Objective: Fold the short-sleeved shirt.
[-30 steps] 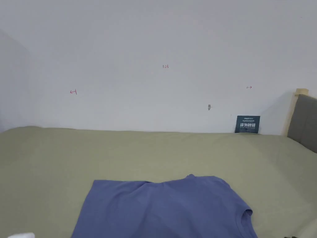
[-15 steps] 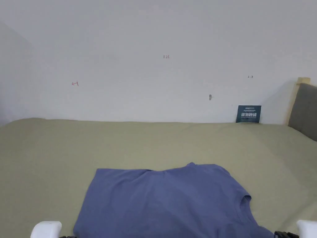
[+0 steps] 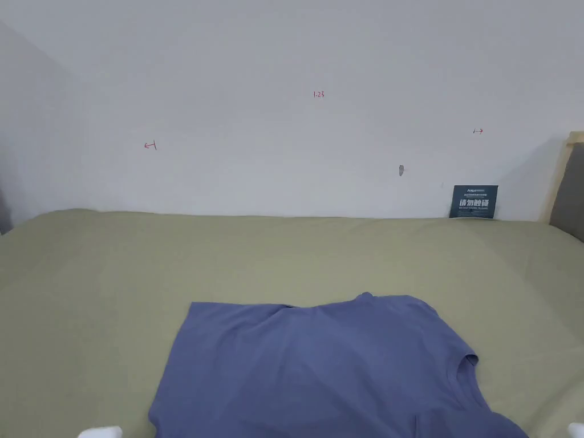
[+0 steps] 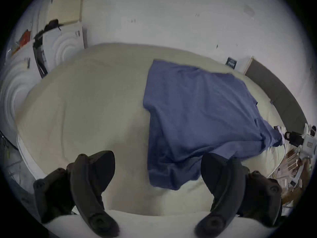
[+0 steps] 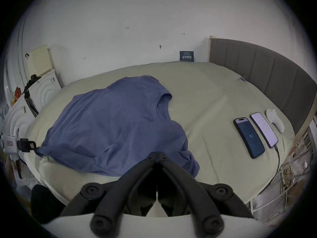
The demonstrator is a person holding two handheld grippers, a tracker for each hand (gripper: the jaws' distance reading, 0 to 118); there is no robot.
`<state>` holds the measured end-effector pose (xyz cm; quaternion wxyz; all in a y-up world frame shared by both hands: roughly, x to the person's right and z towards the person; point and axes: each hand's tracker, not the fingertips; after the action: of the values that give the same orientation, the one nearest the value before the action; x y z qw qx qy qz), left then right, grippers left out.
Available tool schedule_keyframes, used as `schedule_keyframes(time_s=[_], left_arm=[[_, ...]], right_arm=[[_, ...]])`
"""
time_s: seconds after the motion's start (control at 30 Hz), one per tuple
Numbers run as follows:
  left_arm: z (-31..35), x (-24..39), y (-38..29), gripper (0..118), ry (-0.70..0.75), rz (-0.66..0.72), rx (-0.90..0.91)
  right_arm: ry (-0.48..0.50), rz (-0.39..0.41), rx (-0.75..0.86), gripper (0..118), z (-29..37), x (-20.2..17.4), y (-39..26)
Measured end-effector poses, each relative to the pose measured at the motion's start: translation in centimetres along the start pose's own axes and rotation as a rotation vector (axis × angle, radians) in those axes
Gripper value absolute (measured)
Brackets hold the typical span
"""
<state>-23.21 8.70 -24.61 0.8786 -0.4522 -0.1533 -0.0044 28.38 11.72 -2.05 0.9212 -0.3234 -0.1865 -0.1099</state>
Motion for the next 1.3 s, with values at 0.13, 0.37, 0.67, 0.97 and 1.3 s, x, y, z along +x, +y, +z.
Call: schedule_keyframes(time_s=[0.13,0.37,0.67,0.97,1.3], left_arm=[[-2.2,0.5,-0.2,61,-0.037,0.022,-0.077],[-1.2,1.2,-0.2,9,-0.048,-0.018,-0.011],[-1.1,0.7,-0.2,9,-0.065,0.006,0.008],[1.6,0.6,1.7,9,-0.101,0.086,0.165],[-1.4,1.2,12.8,9,-0.092,0.100,0.169]], right_arm=[[0.002,-0.046,-0.012,0,-0.5,0.8,0.1],[-0.083,0.027,-0.026,100,-1.6,0.9,-0.1],[-0.131,0.135,-0.177,110,-8.1,-0.1,-1.2],[-0.032,0.234,-0.085,13,-5.3,-2.4,0.9],[0.090,0.039,-0.057,13,-7.8,-1.2,11.5]])
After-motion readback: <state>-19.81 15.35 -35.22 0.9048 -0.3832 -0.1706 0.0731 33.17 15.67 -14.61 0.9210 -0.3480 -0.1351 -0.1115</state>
